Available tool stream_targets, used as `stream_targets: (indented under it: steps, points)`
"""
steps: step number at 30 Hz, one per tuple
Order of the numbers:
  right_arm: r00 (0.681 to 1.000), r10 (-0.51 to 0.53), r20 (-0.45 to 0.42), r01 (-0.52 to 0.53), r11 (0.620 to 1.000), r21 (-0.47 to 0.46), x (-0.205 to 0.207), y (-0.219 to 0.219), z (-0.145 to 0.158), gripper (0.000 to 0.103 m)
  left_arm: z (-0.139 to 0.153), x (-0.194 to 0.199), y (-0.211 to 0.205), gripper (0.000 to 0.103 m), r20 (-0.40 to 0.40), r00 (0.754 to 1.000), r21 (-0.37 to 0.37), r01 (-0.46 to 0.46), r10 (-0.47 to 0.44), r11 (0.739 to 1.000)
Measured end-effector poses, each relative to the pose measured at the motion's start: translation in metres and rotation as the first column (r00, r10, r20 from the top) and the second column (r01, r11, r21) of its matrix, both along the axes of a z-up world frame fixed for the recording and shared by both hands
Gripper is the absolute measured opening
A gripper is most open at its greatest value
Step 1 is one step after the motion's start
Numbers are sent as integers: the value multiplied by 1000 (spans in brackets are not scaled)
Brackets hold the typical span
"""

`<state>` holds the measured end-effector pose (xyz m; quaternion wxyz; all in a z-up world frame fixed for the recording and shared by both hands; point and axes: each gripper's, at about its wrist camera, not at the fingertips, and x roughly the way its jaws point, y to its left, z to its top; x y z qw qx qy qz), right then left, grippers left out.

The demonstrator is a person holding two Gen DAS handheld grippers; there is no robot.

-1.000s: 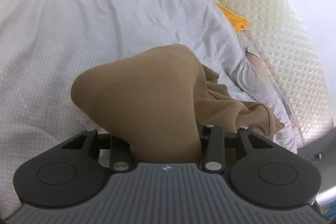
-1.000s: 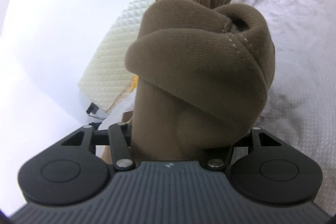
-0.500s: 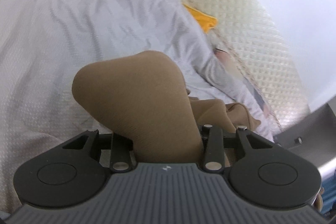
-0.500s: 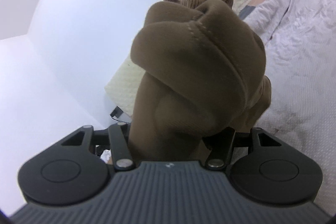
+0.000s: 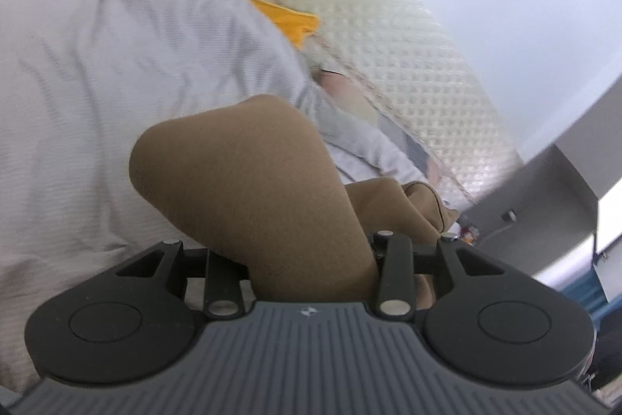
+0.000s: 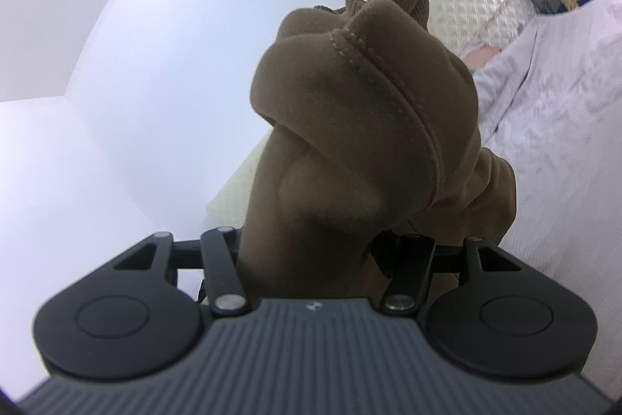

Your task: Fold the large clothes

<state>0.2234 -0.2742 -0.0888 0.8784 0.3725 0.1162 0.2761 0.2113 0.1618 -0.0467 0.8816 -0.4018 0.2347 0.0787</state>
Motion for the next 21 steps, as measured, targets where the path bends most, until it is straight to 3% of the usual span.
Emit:
stream_targets:
  steps: [5, 11, 21]
  points:
    - [998, -41, 55, 42, 999, -11, 11, -21, 25, 60, 30, 36, -20, 44, 40, 998, -5, 51, -51, 999]
    - [991, -92, 100, 94, 995, -15, 52, -52, 55, 60, 62, 111, -53, 44, 75, 990, 15, 118, -119, 993]
    - [975, -200, 96, 207, 975, -77, 170, -114, 81, 60, 66, 293, -135, 44, 46, 975, 41, 216, -218, 976]
